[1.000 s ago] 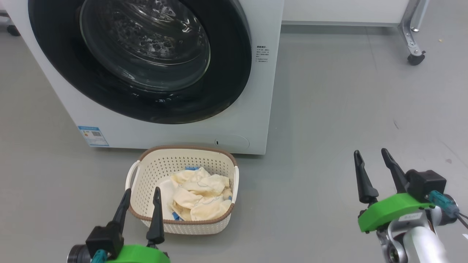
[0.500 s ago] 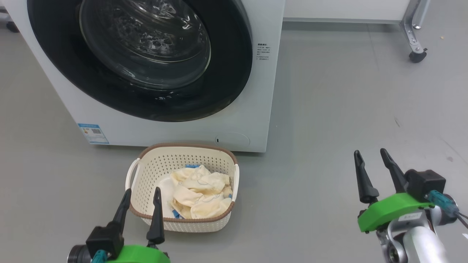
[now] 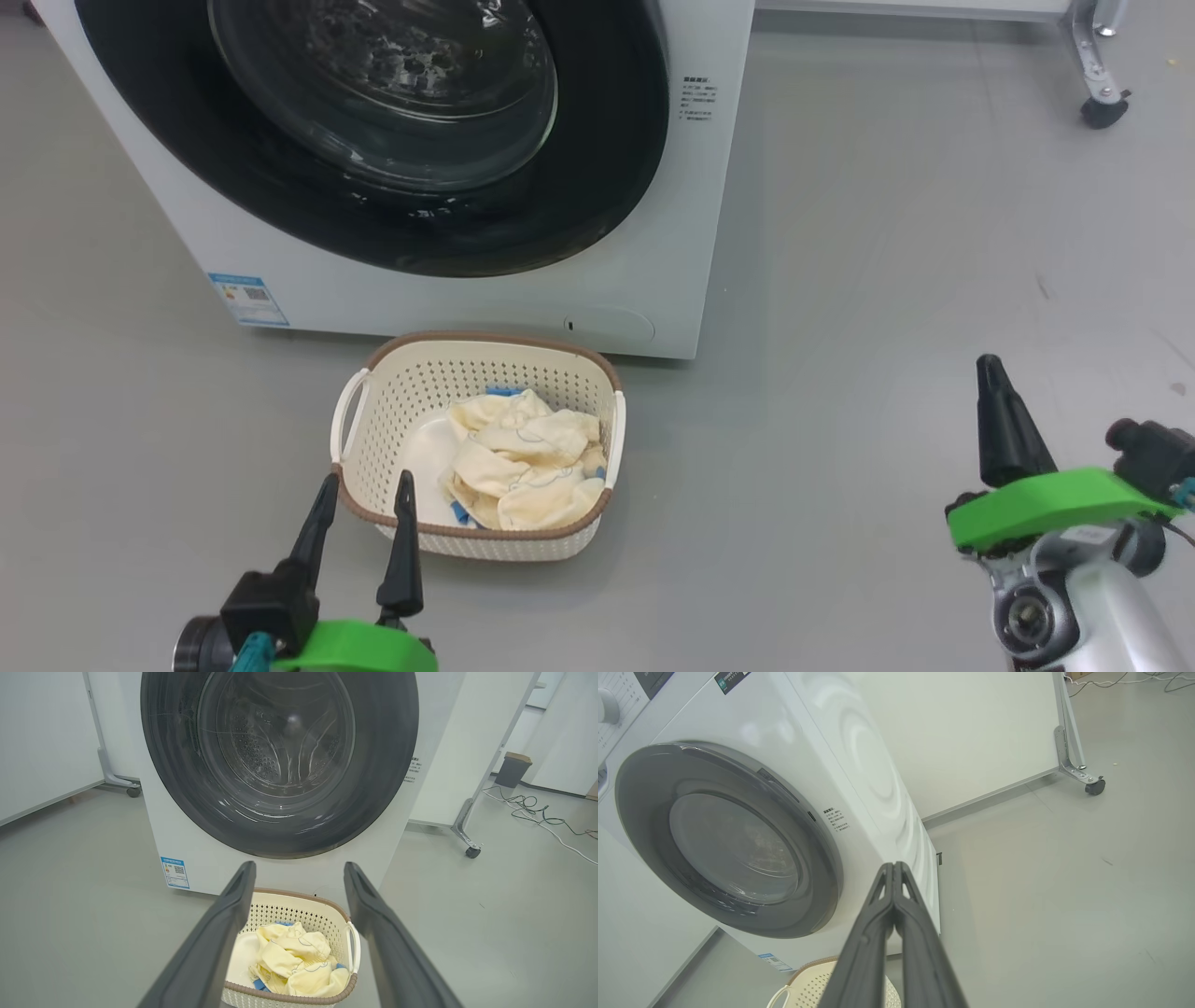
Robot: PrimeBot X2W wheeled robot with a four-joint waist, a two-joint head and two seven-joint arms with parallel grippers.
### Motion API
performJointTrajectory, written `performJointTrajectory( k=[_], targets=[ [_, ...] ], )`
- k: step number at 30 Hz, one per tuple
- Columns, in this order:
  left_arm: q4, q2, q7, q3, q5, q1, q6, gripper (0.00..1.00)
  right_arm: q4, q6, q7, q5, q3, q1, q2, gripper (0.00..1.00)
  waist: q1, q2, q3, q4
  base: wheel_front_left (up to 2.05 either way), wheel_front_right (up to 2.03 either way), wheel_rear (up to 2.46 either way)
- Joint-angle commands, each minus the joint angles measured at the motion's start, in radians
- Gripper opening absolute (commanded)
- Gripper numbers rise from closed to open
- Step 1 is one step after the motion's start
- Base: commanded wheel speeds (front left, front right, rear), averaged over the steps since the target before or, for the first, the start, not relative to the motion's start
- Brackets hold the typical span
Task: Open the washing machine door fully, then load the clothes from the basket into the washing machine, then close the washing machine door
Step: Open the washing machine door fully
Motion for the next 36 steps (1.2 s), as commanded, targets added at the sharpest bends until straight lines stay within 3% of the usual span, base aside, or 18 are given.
performJointTrajectory(
  k=[1, 10, 14, 22, 29, 36],
  targets=[
    [-0.038, 0.008, -0.011, 0.027, 0.009, -0.048, -0.001, 1.0, -0.032, -0.003, 0.0, 0.02, 0.017, -0.067, -0.011, 0.0, 0.0, 0.0, 0.01, 0.009, 0.0, 0.0, 0.0],
    [-0.045, 0.008, -0.011, 0.004, 0.009, -0.086, 0.002, 1.0, -0.036, -0.003, 0.107, 0.562, -0.066, -0.173, -0.011, 0.0, 0.0, 0.0, 0.098, 0.064, 0.0, 0.0, 0.0],
    [-0.045, 0.008, -0.011, -0.016, 0.005, -0.115, 0.003, 1.0, -0.031, -0.003, 0.164, 0.673, -0.131, -0.241, -0.011, 0.0, 0.0, 0.0, 0.139, 0.092, 0.0, 0.0, 0.0],
    [-0.053, 0.008, -0.011, -0.052, -0.008, -0.166, 0.012, 1.0, -0.002, -0.003, 0.293, 0.721, -0.228, -0.407, -0.068, 0.0, 0.0, 0.0, 0.229, 0.142, 0.0, 0.0, 0.0],
    [-0.068, 0.008, -0.011, -0.088, -0.063, -0.22, 0.03, 1.0, 0.036, -0.003, 0.374, 0.663, -0.242, -0.575, -0.124, 0.0, 0.0, 0.0, 0.309, 0.185, 0.0, 0.0, 0.0],
    [-0.079, 0.008, -0.011, -0.137, -0.098, -0.267, 0.045, 1.0, 0.091, -0.003, 0.481, 0.659, -0.25, -0.745, -0.13, 0.0, 0.0, 0.0, 0.363, 0.226, 0.0, 0.0, 0.0]
  ],
)
